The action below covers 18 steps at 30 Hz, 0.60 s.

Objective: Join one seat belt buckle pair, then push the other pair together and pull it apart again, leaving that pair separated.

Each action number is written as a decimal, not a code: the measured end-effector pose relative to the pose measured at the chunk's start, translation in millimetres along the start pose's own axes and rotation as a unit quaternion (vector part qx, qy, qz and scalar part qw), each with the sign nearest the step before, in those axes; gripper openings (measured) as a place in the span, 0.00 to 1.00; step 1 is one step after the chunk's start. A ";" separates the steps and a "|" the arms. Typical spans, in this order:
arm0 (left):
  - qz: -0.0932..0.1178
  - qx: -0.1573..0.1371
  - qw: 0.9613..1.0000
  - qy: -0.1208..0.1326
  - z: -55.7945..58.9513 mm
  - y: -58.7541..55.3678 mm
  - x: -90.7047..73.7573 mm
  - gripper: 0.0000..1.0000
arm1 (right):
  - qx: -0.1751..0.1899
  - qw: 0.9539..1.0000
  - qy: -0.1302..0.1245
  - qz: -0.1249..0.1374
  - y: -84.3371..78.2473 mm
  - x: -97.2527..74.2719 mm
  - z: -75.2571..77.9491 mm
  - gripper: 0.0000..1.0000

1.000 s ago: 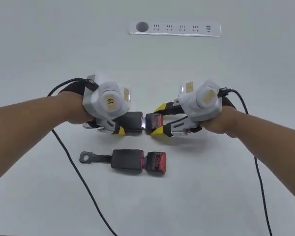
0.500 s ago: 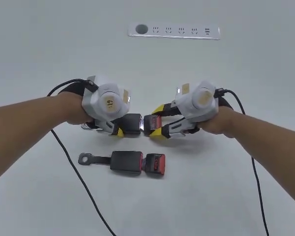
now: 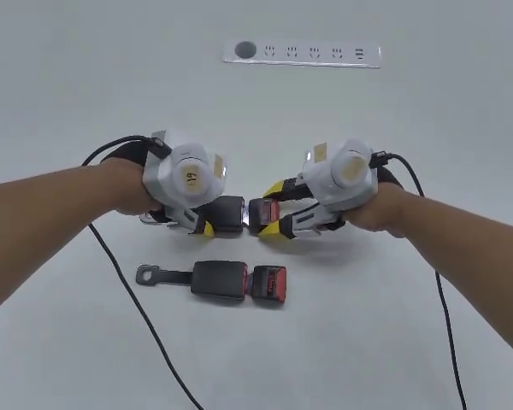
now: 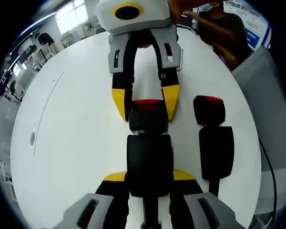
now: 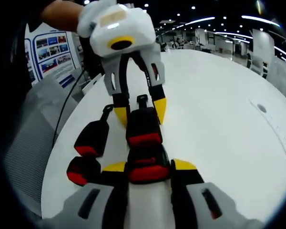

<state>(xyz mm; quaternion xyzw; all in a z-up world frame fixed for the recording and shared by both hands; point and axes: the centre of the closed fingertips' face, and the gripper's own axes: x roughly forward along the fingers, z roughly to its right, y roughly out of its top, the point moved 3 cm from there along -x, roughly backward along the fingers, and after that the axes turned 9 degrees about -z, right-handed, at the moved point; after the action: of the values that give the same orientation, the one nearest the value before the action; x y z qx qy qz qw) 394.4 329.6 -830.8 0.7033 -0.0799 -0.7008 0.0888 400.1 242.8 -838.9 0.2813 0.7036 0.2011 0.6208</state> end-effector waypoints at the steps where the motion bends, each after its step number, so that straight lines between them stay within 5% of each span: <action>1: 0.000 -0.001 1.000 0.000 0.1 -0.1 0.1 0.33 | 0.000 1.000 0.000 0.000 0.0 0.0 -0.1 0.34; 18: 0.002 0.001 1.000 0.000 -0.5 -0.8 0.2 0.34 | -0.001 1.000 -0.002 -0.002 1.0 0.3 -0.3 0.34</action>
<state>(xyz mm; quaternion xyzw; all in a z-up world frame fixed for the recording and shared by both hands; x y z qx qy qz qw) 394.9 330.3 -831.2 0.7030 -0.0818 -0.7007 0.0897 400.0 243.7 -838.4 0.2798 0.7023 0.2002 0.6232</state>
